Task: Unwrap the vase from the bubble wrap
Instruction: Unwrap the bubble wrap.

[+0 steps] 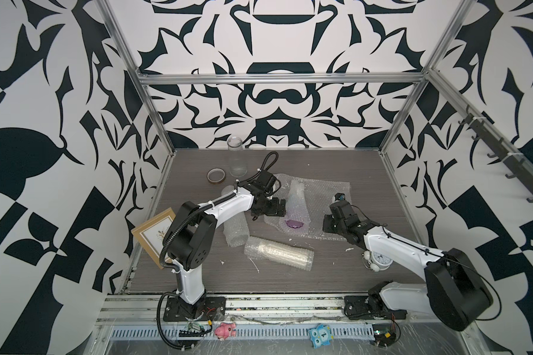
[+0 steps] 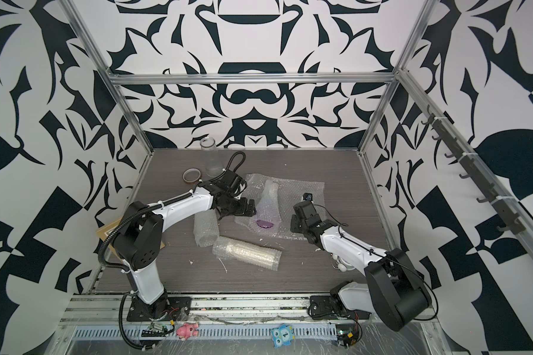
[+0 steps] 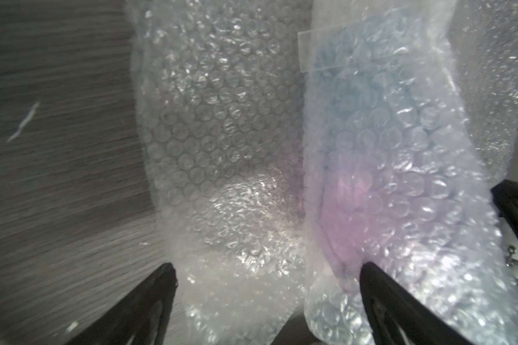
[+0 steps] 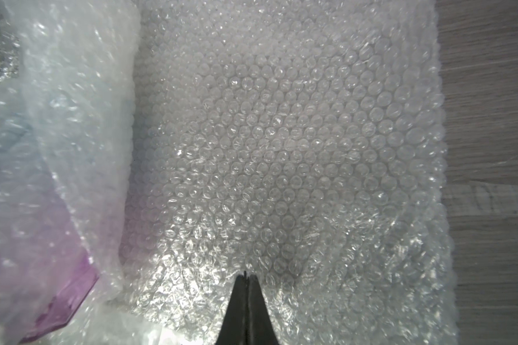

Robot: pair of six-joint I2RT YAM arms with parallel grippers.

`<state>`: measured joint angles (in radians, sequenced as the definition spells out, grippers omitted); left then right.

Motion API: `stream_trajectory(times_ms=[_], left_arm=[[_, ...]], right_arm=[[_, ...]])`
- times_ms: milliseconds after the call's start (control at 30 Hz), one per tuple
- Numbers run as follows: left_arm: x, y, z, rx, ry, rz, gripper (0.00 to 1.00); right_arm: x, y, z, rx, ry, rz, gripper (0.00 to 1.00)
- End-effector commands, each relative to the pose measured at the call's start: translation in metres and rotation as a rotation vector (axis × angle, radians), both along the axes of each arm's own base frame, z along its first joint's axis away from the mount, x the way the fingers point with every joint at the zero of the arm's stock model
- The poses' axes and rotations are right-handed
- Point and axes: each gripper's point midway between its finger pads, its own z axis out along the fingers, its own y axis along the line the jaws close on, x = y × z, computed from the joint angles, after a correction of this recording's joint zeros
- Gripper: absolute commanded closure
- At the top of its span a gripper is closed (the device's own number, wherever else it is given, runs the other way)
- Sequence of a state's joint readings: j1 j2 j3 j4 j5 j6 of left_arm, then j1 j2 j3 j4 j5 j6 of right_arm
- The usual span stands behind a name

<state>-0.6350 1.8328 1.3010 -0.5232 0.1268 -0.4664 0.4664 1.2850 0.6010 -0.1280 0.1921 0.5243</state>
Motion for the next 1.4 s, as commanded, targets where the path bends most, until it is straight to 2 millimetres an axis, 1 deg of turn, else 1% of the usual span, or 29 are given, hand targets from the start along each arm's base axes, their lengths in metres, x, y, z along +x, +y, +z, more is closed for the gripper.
stream_trajectory(times_ms=[0, 100, 200, 233, 333, 467, 567, 600, 700, 800, 867, 933, 1067, 1133, 1200, 1300, 1367], left_arm=[[-0.004, 0.011, 0.009, 0.02, -0.011, 0.009, 0.01], [-0.003, 0.009, 0.014, 0.003, -0.021, 0.008, 0.01], [-0.003, 0.008, 0.021, -0.009, -0.035, 0.008, 0.01], [-0.002, 0.009, 0.022, -0.011, -0.041, 0.009, 0.01], [-0.003, 0.008, 0.03, -0.029, -0.052, 0.006, 0.01], [-0.003, 0.006, 0.046, -0.068, -0.085, -0.002, 0.0], [-0.004, 0.006, 0.057, -0.094, -0.106, -0.011, 0.0], [-0.005, 0.005, 0.06, -0.102, -0.111, -0.016, 0.0], [-0.006, 0.005, 0.071, -0.141, -0.117, -0.023, 0.0], [-0.007, 0.006, 0.084, -0.193, -0.12, -0.028, 0.0], [-0.008, 0.008, 0.092, -0.223, -0.124, -0.031, 0.0], [-0.009, 0.01, 0.096, -0.248, -0.13, -0.032, 0.0], [-0.015, 0.015, 0.096, -0.284, -0.14, -0.018, 0.0], [-0.018, 0.018, 0.093, -0.294, -0.141, -0.005, 0.0], [-0.022, 0.022, 0.088, -0.298, -0.133, 0.008, 0.0], [-0.028, 0.025, 0.082, -0.308, -0.129, 0.019, 0.01], [-0.03, 0.026, 0.077, -0.313, -0.121, 0.024, 0.01]], right_arm=[[0.006, -0.002, 0.006, 0.001, -0.034, -0.021, 1.0], [0.006, -0.002, 0.009, 0.004, -0.039, -0.019, 1.0], [0.007, 0.0, 0.017, 0.018, -0.053, -0.014, 1.0], [0.007, 0.0, 0.021, 0.021, -0.059, -0.013, 0.98], [0.008, 0.001, 0.032, 0.022, -0.077, -0.003, 0.83], [0.012, 0.003, 0.061, 0.034, -0.133, 0.013, 0.61], [0.017, 0.005, 0.084, 0.045, -0.183, 0.025, 0.52], [0.017, 0.012, 0.089, 0.07, -0.184, 0.055, 0.51], [0.024, 0.019, 0.105, 0.07, -0.206, 0.081, 0.51], [0.031, 0.026, 0.112, 0.058, -0.204, 0.1, 0.51], [0.036, 0.035, 0.115, 0.056, -0.197, 0.118, 0.51], [0.041, 0.045, 0.113, 0.05, -0.181, 0.136, 0.51], [0.056, 0.075, 0.105, 0.013, -0.126, 0.186, 0.51], [0.065, 0.091, 0.095, 0.003, -0.091, 0.209, 0.5], [0.08, 0.107, 0.086, 0.015, -0.058, 0.211, 0.5], [0.097, 0.123, 0.067, 0.022, -0.001, 0.207, 0.48], [0.106, 0.13, 0.055, 0.015, 0.032, 0.207, 0.48]])
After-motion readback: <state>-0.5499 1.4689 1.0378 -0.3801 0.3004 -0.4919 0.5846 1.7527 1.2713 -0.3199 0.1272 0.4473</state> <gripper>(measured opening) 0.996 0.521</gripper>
